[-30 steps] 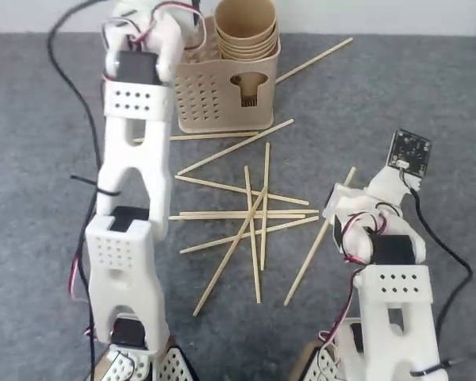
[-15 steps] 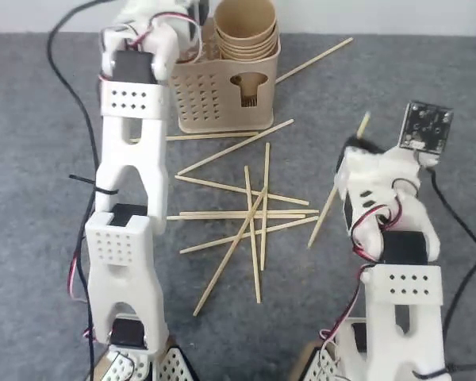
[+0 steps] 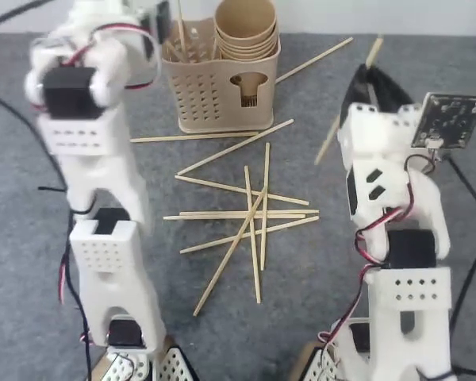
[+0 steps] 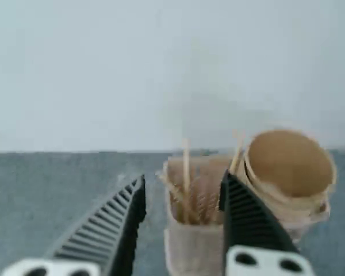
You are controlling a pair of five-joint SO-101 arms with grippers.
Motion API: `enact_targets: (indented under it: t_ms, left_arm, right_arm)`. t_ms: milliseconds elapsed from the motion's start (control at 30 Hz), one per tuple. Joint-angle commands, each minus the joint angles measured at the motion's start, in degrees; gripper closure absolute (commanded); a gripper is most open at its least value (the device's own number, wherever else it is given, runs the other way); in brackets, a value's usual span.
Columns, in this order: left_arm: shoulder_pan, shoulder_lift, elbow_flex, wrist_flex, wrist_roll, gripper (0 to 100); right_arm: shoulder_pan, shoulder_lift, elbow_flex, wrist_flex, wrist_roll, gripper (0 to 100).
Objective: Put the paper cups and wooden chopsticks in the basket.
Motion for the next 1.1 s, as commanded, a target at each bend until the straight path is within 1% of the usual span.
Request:
enact_targets:
  t_ms: [0,167,267,367,500,633,767,967,1067]
  left_arm:
    - [-5.27,-3.87,-1.80,2.81,0.97,80]
    - [-11.08,-4.92,1.54,2.90,0.70,80]
    - [-13.01,-8.09,7.25,2.90,0.18,80]
    - [-13.54,-14.07,17.54,2.90,-1.93,80]
    - [-14.51,-24.62,33.36,2.55,-2.11,80]
    - [-16.18,-33.05,45.93,2.02,-2.20,80]
    - [-19.16,-38.77,58.77,-2.46,-2.02,80]
    - [-23.03,-47.82,81.01,-14.07,-2.29,80]
    - [-23.38,-54.86,92.35,-18.64,-2.46,80]
  right_arm:
    - [-1.63,6.20,-8.97,-3.38,1.14,99.1]
    - [-3.38,18.07,-20.75,-3.82,0.97,99.1]
    - [-5.58,25.54,-28.92,-3.82,0.97,99.1]
    - [-8.13,33.27,-38.95,-3.82,0.97,99.1]
    - [-11.38,43.91,-54.51,-3.82,1.05,99.1]
    - [-14.20,55.16,-69.63,-3.74,1.05,99.1]
    - [-16.57,65.98,-82.37,-3.74,1.32,99.1]
    - [-18.77,79.60,-101.10,-3.21,1.49,99.1]
    - [-19.65,84.79,-107.96,-3.21,1.67,99.1]
